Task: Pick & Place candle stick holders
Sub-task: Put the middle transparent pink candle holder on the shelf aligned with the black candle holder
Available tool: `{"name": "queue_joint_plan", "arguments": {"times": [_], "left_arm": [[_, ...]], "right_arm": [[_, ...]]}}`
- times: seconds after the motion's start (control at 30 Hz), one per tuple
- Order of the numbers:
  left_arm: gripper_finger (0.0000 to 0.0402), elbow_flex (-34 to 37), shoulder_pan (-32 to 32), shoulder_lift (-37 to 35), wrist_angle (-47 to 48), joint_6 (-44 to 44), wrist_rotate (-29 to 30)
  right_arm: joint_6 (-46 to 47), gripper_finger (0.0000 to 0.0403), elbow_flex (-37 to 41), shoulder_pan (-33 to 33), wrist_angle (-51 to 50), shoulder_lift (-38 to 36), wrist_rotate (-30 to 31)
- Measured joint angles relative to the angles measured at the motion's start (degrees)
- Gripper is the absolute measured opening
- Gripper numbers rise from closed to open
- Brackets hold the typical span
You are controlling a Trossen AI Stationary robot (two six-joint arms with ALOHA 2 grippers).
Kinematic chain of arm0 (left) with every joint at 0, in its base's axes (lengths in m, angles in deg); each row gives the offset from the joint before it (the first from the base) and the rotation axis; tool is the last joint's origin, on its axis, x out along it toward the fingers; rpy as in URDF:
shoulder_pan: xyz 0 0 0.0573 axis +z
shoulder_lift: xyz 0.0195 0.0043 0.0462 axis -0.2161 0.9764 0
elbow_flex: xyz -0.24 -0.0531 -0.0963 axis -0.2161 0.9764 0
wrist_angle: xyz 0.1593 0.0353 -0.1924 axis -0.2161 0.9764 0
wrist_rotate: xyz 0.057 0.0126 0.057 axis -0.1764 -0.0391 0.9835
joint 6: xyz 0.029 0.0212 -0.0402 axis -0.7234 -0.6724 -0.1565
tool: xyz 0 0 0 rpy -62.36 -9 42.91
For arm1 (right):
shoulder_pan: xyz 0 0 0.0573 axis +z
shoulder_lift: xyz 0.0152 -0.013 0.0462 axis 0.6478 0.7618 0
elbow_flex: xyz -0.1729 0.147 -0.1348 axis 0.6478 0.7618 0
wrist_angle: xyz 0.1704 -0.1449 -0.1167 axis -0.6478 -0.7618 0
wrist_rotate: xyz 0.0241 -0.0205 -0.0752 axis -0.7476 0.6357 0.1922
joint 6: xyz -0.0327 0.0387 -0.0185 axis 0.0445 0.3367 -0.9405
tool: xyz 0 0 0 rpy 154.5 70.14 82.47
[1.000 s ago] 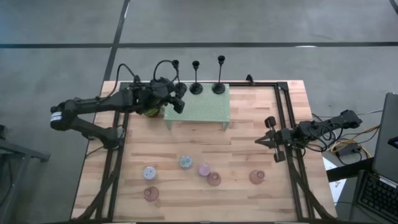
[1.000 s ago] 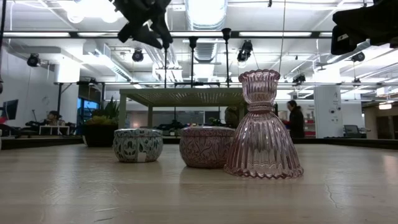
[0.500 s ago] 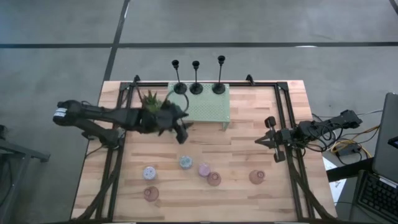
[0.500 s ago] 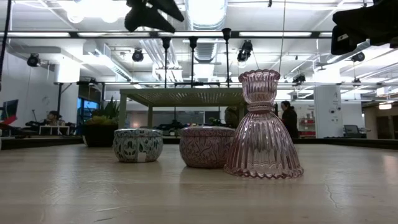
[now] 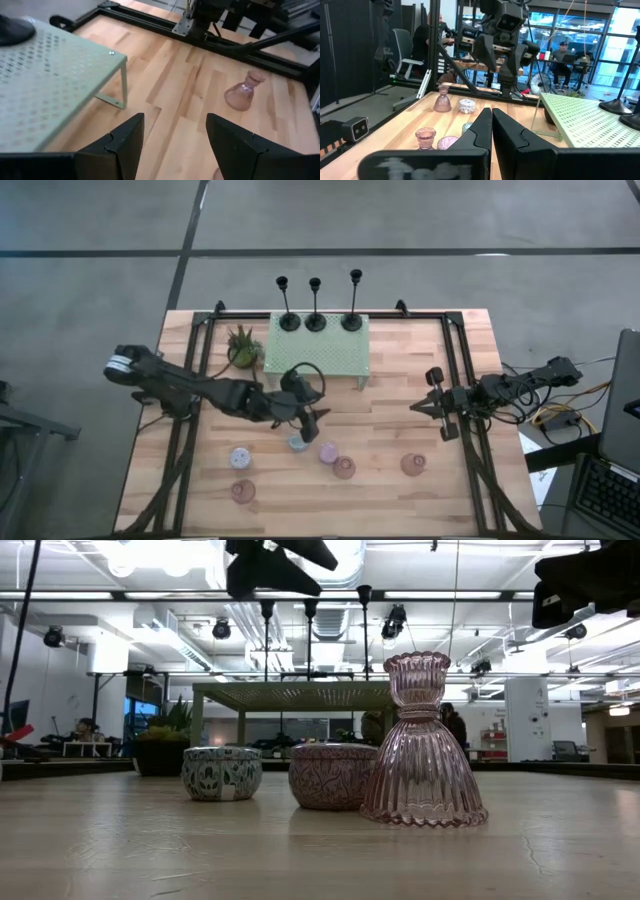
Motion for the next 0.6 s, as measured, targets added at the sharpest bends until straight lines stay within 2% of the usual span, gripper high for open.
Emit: {"name": "queue_joint_plan", "arguments": {"times": [0.33, 0.6], "left_arm": [[0.0218, 0.00, -1.21, 4.91, -8.23, 4.63, -0.56], [0.0218, 0.00, -1.31, 5.75, -9.77, 6.71, -0.34]], "right_arm": [[0.07, 0.0008, 0.00, -0.01, -0.01, -0.02, 0.01], [0.01, 0.0008, 0.00, -0.02, -0.02, -0.02, 0.02]]}}
